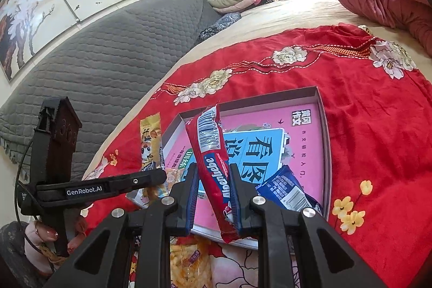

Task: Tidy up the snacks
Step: 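Carry the red bar over the tray with the right tool while the left tool carries the yellow packet, then release the red bar in the tray with the right tool while the left tool releases the yellow packet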

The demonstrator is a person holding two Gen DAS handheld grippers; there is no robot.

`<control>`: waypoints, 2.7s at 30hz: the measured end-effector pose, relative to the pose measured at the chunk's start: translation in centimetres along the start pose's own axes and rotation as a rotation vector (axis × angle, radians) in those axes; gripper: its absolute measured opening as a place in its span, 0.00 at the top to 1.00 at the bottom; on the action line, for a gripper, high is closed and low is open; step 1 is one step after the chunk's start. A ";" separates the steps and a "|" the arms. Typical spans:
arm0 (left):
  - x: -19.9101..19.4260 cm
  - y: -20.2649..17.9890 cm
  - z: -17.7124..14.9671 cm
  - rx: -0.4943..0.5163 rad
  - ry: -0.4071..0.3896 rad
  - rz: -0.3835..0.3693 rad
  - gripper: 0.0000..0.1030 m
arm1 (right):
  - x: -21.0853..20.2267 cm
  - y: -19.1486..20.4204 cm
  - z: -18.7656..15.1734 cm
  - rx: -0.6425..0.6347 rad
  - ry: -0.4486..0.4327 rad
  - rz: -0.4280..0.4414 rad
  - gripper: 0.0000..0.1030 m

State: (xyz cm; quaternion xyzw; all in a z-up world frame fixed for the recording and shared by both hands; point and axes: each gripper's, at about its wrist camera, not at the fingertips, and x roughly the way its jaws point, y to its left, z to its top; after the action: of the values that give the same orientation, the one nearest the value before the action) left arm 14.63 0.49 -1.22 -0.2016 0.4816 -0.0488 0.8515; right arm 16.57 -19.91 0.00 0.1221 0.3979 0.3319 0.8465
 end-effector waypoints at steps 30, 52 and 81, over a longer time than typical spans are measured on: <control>2.6 -0.1 -0.9 0.020 0.077 0.011 0.79 | 3.5 -0.1 -1.1 -0.016 0.110 -0.035 0.78; 2.9 0.1 -1.1 0.013 0.089 0.009 0.79 | 4.7 0.4 -2.1 -0.071 0.161 -0.106 0.78; 2.7 0.3 -1.1 0.005 0.108 0.006 0.73 | 4.7 1.1 -2.3 -0.119 0.177 -0.166 0.78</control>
State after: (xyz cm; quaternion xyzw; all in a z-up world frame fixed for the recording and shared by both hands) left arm 15.12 -0.35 -3.99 -0.1952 0.5273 -0.0579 0.8250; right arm 16.48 -16.08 -3.76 0.0088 0.4593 0.2931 0.8385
